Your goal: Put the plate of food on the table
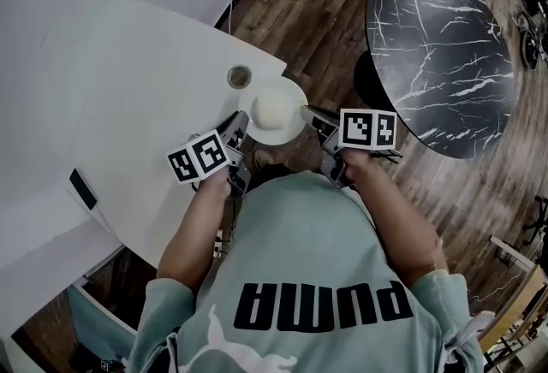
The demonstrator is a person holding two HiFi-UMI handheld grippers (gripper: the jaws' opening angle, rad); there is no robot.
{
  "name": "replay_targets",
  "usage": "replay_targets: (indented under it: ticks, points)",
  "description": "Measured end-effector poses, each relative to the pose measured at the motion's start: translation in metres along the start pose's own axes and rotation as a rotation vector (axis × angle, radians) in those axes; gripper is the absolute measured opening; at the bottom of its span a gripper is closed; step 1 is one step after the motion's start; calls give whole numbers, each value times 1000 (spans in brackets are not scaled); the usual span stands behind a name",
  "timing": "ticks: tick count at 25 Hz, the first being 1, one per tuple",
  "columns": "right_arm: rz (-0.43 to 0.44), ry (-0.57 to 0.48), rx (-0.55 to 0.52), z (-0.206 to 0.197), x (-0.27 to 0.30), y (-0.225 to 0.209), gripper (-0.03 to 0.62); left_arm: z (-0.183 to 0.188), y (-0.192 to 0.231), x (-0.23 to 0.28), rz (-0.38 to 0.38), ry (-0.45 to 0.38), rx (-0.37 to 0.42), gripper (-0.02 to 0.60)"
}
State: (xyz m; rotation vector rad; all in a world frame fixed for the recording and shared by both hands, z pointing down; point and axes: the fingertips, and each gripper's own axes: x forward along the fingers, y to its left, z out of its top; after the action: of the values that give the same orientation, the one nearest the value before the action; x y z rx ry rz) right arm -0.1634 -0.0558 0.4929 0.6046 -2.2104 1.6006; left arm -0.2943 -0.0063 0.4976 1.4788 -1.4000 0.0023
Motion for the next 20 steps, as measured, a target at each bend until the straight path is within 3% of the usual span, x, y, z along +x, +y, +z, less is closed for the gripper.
replay_targets:
  ticks: [20]
  points:
    - [-27,-257,145,39,-203,-132,31,-83,-195,122,-116,139,187,49]
